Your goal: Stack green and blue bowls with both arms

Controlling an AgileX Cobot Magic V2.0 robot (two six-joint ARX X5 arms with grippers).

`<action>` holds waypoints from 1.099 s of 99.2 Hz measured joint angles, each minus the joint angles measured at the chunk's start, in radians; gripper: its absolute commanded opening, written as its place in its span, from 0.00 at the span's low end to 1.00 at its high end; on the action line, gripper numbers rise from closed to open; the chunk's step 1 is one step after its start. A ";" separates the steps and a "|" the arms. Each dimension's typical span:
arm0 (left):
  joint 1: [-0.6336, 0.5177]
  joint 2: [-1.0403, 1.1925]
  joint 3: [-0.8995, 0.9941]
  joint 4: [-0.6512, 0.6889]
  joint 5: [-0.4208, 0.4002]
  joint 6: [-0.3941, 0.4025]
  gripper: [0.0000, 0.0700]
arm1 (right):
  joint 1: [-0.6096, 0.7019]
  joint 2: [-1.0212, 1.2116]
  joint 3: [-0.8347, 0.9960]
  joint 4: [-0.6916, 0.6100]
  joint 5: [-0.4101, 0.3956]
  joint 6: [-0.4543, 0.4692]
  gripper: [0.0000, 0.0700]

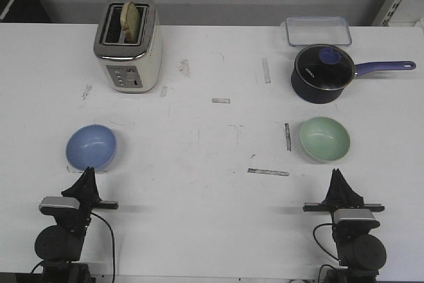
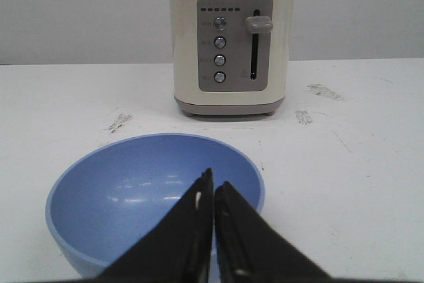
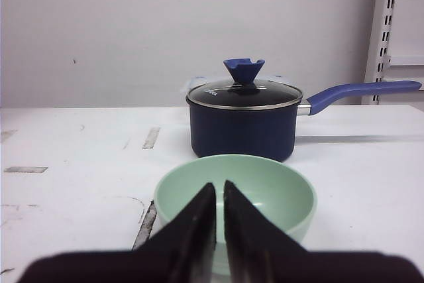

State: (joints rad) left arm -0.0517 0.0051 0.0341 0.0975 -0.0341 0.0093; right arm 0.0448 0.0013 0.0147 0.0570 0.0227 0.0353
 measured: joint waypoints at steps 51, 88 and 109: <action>0.000 0.000 0.000 0.000 0.000 0.000 0.00 | 0.000 0.000 0.000 0.000 0.000 -0.002 0.02; 0.000 0.000 0.000 0.000 0.000 0.000 0.00 | 0.000 0.075 0.100 -0.046 -0.022 -0.041 0.02; 0.000 0.000 0.000 0.000 0.000 0.000 0.00 | 0.000 0.243 0.208 -0.089 -0.022 -0.059 0.02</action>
State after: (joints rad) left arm -0.0517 0.0055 0.0341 0.0975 -0.0341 0.0097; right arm 0.0448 0.2443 0.2226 -0.0319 0.0006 -0.0235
